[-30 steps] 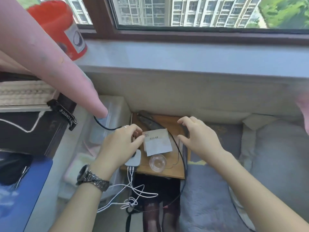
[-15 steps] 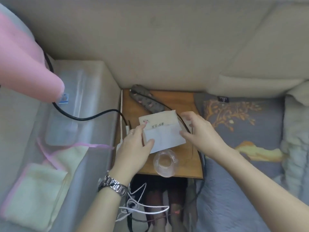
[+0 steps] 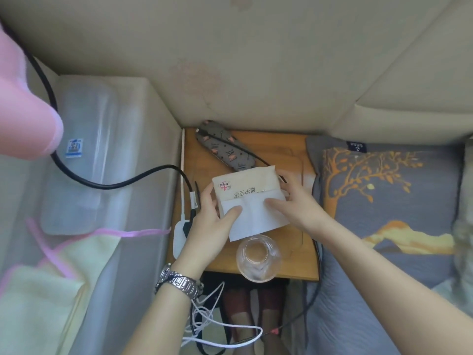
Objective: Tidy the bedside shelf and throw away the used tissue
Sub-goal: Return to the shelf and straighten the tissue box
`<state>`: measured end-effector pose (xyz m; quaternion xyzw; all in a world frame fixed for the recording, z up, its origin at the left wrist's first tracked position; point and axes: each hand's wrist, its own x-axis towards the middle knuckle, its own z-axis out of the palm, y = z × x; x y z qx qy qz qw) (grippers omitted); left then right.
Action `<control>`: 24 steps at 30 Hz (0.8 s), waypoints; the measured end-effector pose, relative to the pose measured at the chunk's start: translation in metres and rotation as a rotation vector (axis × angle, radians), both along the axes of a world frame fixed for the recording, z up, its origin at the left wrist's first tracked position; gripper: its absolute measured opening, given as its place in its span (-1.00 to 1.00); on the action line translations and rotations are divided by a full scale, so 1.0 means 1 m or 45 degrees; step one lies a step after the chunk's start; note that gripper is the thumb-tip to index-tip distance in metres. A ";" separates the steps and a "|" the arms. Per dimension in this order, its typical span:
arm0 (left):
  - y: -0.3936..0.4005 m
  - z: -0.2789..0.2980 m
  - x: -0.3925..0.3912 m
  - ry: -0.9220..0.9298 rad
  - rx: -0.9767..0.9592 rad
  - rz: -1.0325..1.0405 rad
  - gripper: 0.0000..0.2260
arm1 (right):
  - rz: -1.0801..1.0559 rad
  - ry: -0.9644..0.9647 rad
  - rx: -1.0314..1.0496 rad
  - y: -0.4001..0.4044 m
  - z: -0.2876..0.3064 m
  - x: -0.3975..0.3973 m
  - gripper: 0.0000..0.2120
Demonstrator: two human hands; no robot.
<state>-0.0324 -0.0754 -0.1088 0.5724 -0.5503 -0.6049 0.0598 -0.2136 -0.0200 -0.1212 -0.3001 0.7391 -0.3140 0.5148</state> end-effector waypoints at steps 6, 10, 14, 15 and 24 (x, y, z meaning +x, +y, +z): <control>0.002 0.004 -0.004 0.017 -0.019 0.003 -0.32 | -0.065 -0.028 -0.072 0.000 0.004 -0.001 -0.39; 0.007 0.020 -0.006 0.013 -0.072 0.003 -0.35 | -0.077 0.003 -0.123 0.007 0.018 -0.008 -0.42; 0.007 0.041 -0.021 0.047 -0.131 -0.015 -0.39 | -0.140 0.057 -0.143 0.018 0.035 -0.021 -0.41; 0.006 0.046 -0.027 0.060 -0.140 -0.025 -0.40 | -0.169 0.071 -0.148 0.019 0.038 -0.026 -0.41; -0.028 0.047 -0.096 0.126 -0.131 -0.179 -0.36 | -0.392 0.099 -0.134 0.013 0.040 -0.078 -0.35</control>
